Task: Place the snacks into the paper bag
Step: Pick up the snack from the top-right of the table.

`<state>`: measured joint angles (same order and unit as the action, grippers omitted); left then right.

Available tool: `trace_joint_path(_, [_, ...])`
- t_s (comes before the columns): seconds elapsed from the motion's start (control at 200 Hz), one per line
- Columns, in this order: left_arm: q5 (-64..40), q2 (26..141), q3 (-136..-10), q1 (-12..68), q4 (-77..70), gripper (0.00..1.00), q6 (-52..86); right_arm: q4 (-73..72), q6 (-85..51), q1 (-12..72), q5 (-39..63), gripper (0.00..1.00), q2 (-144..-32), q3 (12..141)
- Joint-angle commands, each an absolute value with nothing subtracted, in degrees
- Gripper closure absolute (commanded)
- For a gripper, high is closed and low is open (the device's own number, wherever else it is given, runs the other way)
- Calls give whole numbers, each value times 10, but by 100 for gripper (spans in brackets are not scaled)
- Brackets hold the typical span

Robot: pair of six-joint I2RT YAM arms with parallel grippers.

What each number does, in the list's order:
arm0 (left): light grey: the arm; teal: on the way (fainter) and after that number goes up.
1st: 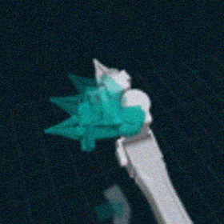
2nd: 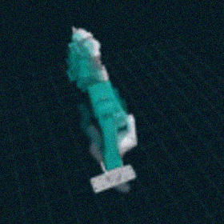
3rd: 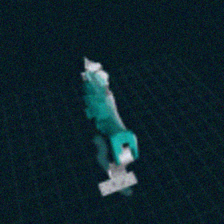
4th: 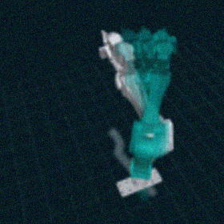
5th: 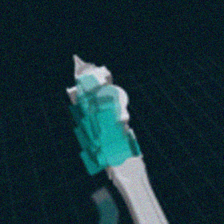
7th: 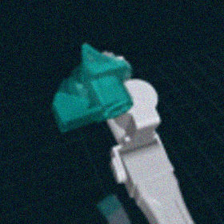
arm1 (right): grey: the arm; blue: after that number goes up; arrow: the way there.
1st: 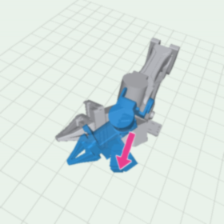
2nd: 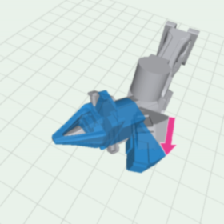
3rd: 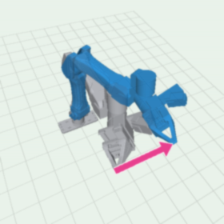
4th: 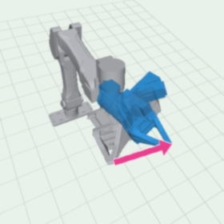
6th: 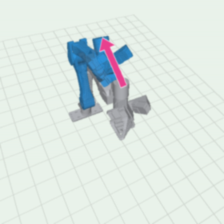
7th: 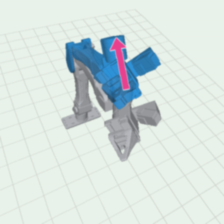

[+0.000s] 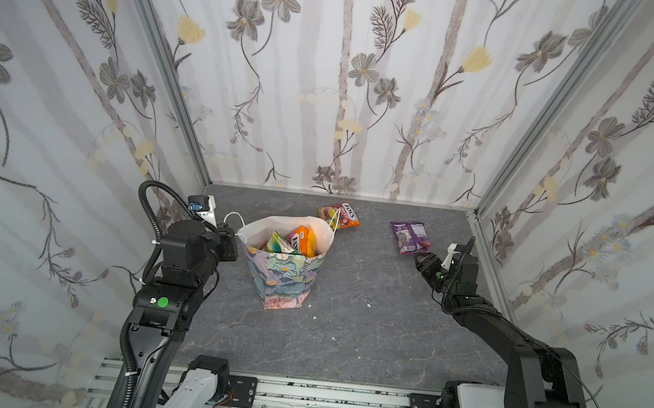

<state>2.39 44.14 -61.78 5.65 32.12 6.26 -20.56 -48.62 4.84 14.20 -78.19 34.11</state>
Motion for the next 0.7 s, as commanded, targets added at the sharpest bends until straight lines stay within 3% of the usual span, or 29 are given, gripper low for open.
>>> trace_joint_path(0.0, [33,441,-617,56,308,96,64,-292,-519,45,168,39,-812,338])
trace_joint_path(0.694, [44,451,-623,60,309,96,61,-372,-529,42,195,38,-1025,427])
